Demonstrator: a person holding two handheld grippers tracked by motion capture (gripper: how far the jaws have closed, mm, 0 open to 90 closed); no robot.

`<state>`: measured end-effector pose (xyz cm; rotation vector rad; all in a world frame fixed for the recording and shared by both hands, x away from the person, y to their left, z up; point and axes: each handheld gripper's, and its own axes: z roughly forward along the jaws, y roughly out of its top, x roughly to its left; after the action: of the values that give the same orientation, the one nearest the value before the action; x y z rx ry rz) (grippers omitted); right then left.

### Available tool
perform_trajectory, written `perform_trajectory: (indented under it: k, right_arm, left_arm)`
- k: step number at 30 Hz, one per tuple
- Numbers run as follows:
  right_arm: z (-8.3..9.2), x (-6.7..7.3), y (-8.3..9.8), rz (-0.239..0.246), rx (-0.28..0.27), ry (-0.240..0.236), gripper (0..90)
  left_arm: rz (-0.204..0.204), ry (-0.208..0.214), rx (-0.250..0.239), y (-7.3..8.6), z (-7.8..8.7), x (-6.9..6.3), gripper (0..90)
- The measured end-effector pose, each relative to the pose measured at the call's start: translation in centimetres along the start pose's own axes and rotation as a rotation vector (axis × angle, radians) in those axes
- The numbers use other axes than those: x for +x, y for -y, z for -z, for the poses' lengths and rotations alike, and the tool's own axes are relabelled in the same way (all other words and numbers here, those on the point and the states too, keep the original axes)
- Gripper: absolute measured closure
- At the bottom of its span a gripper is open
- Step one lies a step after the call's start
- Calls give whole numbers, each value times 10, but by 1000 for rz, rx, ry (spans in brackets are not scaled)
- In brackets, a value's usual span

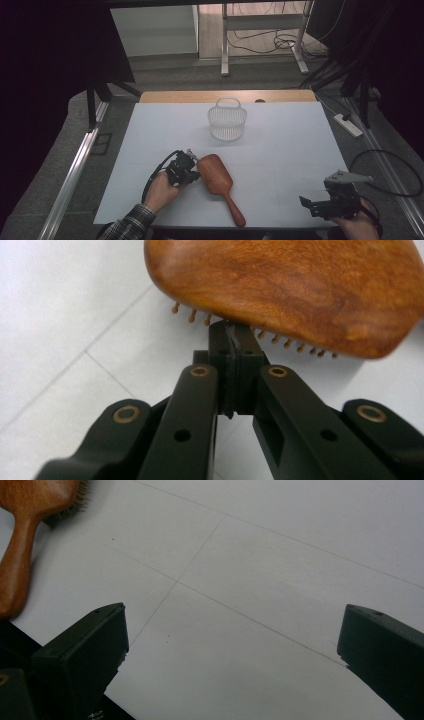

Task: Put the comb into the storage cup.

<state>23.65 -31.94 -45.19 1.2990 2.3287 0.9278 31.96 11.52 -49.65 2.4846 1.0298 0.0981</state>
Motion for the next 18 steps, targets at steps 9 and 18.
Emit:
perform_trajectory:
  k: [9, 18]
  right_arm:
    - [0, -1, 0, -5, 1, 0, 0]
    - [0, -1, 0, -10, 2, 1, 0]
  left_arm:
    - [-17, -18, 11, -20, -9, 3, 887]
    - [-46, -31, 11, -45, -19, 4, 887]
